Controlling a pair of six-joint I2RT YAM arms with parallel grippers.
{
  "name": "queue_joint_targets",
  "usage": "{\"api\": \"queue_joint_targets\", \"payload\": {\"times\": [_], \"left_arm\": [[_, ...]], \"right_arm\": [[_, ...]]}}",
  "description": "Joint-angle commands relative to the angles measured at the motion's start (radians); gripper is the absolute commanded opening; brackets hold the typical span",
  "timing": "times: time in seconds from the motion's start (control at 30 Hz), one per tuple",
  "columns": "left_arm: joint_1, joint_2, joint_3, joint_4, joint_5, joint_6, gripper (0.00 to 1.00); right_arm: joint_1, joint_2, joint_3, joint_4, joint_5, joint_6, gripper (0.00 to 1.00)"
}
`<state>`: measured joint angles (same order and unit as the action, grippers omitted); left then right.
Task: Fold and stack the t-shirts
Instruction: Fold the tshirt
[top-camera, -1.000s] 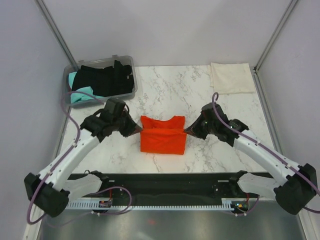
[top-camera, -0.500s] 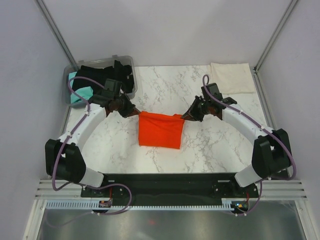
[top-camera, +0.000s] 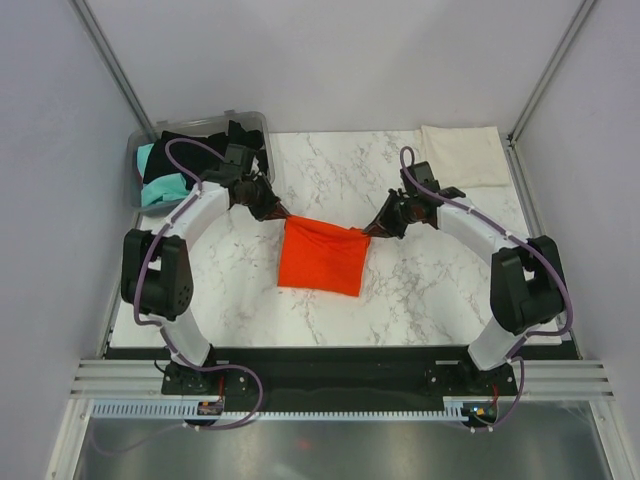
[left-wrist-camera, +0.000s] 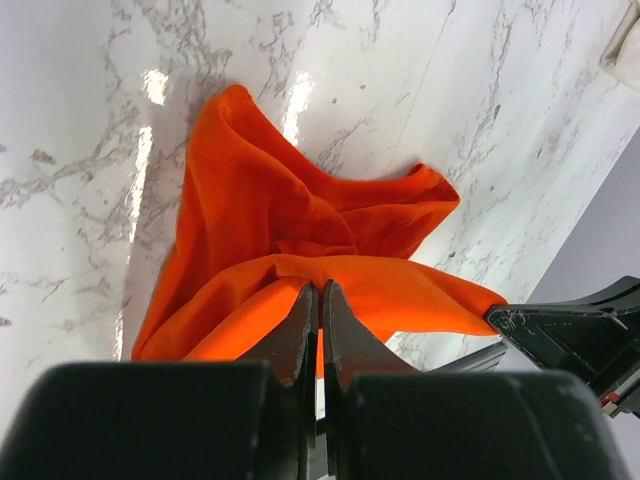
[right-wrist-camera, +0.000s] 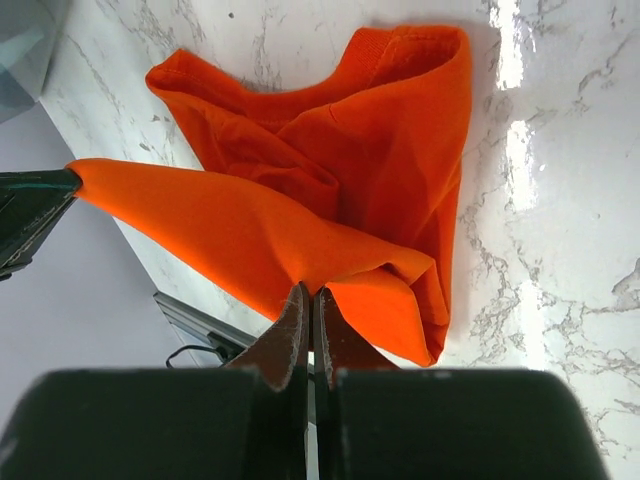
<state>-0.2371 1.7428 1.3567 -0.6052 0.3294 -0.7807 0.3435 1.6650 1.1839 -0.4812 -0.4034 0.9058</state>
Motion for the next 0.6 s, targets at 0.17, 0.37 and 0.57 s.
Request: {"api": "queue_joint_targets", "payload": {"times": [0.17, 0.37, 0.57], "left_arm": [[0.009, 0.087, 0.079, 0.059, 0.028, 0.066, 0.02], [0.012, 0.17, 0.151, 0.061, 0.02, 0.127, 0.07], [0.018, 0.144, 0.242, 0.022, -0.091, 0.228, 0.31]], "right_arm": [[-0.047, 0.084, 0.086, 0.018, -0.005, -0.053, 0.0], [-0.067, 0.182, 0.137, 0.021, 0.009, -0.088, 0.12], [-0.144, 0.285, 0.265, 0.03, 0.06, -0.285, 0.36]]}}
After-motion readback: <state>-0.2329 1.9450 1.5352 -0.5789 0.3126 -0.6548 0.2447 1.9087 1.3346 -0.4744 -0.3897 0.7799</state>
